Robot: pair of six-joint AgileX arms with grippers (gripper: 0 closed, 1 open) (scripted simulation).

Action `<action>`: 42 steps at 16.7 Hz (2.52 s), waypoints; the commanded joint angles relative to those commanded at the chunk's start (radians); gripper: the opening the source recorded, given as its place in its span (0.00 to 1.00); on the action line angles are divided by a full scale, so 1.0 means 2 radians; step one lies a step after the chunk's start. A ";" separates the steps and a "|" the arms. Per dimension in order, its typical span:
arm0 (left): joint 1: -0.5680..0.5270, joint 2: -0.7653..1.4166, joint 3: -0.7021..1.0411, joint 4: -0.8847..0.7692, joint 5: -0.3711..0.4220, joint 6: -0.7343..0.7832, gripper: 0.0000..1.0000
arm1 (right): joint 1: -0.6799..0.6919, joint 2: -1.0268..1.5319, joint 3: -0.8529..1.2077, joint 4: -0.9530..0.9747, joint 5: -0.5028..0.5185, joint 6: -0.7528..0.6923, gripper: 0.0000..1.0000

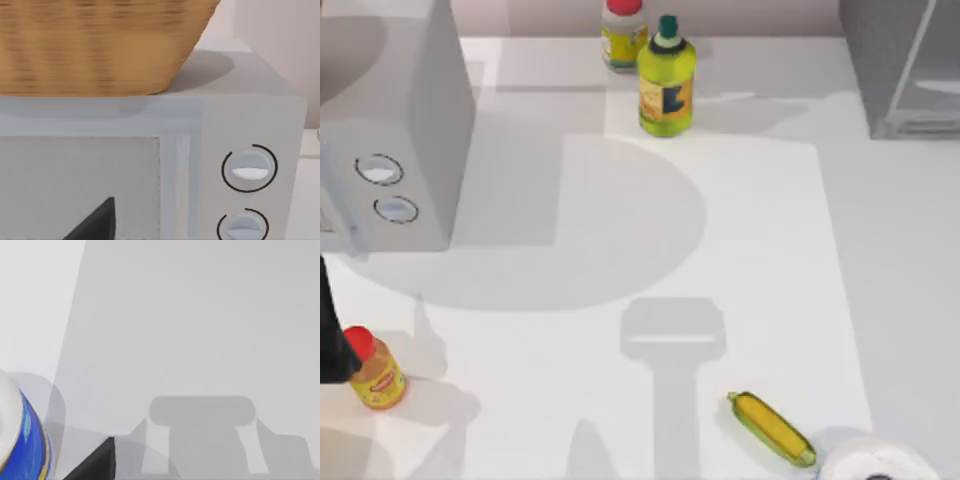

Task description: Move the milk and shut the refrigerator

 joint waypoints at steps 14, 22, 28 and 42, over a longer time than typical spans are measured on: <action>0.000 0.000 0.000 0.000 0.000 0.000 1.00 | -0.447 0.480 0.196 -0.047 -0.238 -0.490 1.00; 0.000 0.000 0.000 0.000 0.000 0.000 1.00 | -0.781 0.874 0.308 -0.018 -0.408 -0.869 1.00; 0.000 0.000 0.000 0.000 0.000 0.000 1.00 | -0.909 1.017 0.332 0.001 -0.475 -1.002 1.00; 0.000 0.000 0.000 0.000 0.000 0.000 1.00 | -0.818 1.024 0.329 0.129 -0.462 -0.865 1.00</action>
